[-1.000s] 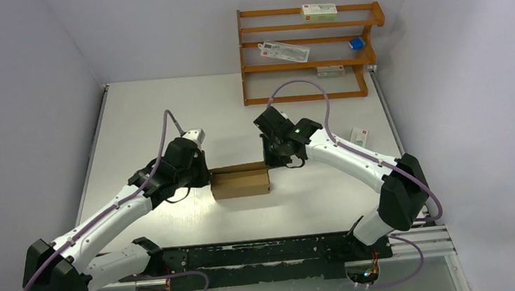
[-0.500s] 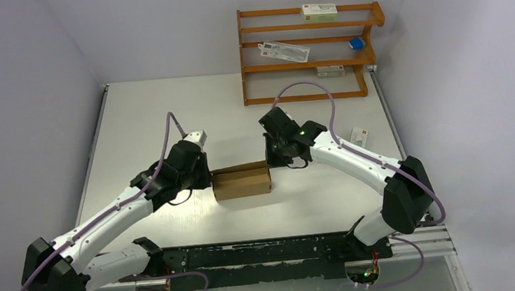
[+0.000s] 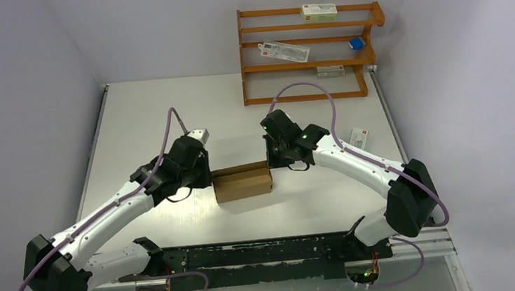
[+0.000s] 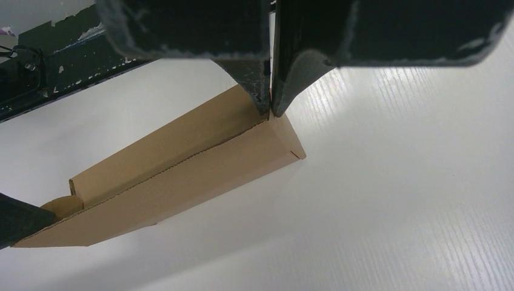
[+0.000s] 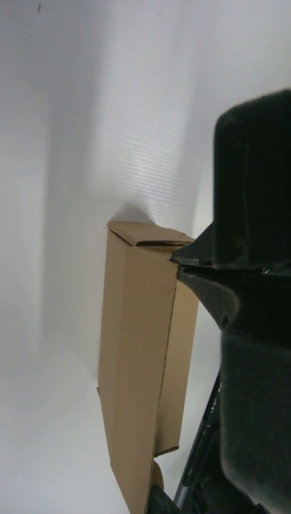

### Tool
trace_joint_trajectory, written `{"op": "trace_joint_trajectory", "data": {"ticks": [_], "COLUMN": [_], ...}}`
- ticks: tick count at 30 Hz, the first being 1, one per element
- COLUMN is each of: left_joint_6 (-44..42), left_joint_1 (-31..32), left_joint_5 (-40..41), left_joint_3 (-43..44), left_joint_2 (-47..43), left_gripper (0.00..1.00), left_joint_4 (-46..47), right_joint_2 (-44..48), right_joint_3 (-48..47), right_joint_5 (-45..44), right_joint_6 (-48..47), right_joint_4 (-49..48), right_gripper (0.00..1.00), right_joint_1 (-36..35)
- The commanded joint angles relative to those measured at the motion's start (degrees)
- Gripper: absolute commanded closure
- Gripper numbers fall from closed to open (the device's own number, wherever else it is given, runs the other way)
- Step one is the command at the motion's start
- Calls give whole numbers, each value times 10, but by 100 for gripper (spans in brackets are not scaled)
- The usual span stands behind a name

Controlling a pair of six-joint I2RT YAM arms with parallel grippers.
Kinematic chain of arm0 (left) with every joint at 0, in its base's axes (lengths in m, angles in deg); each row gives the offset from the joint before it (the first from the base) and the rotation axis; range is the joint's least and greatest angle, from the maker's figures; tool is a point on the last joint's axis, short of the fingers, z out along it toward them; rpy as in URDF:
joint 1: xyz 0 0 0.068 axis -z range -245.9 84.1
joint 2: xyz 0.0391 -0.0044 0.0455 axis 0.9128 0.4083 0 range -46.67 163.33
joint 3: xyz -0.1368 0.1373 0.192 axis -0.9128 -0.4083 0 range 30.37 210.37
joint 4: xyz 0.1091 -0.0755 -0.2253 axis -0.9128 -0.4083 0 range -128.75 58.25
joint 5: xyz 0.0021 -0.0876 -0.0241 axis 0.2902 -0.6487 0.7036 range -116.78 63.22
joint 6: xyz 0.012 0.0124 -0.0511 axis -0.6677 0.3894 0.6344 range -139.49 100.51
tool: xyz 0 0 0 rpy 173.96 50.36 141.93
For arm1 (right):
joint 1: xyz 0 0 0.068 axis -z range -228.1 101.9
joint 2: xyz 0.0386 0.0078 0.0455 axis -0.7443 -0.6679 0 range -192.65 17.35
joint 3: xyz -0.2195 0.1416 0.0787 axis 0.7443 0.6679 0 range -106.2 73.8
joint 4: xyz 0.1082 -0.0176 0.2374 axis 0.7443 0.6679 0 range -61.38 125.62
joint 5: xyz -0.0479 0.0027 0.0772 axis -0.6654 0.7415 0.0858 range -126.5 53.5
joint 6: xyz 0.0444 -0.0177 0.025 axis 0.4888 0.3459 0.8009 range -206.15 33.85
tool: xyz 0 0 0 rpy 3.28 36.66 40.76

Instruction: Fold the paper box

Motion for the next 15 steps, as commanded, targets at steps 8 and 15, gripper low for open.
{"op": "trace_joint_trajectory", "data": {"ticks": [8, 15], "left_joint_6": [8, 5], "left_joint_1": [7, -12], "left_joint_5": [-47, -75], "left_joint_3": [89, 109], "left_joint_2": [49, 72], "left_gripper": [95, 95], "left_joint_4": [-35, -43], "right_joint_2": [-38, -47], "right_joint_3": [-9, -24], "right_joint_5": [-37, -67], "right_joint_6": [-31, -24], "right_joint_4": [58, 73], "right_gripper": [100, 100], "right_joint_1": [-37, -59]}}
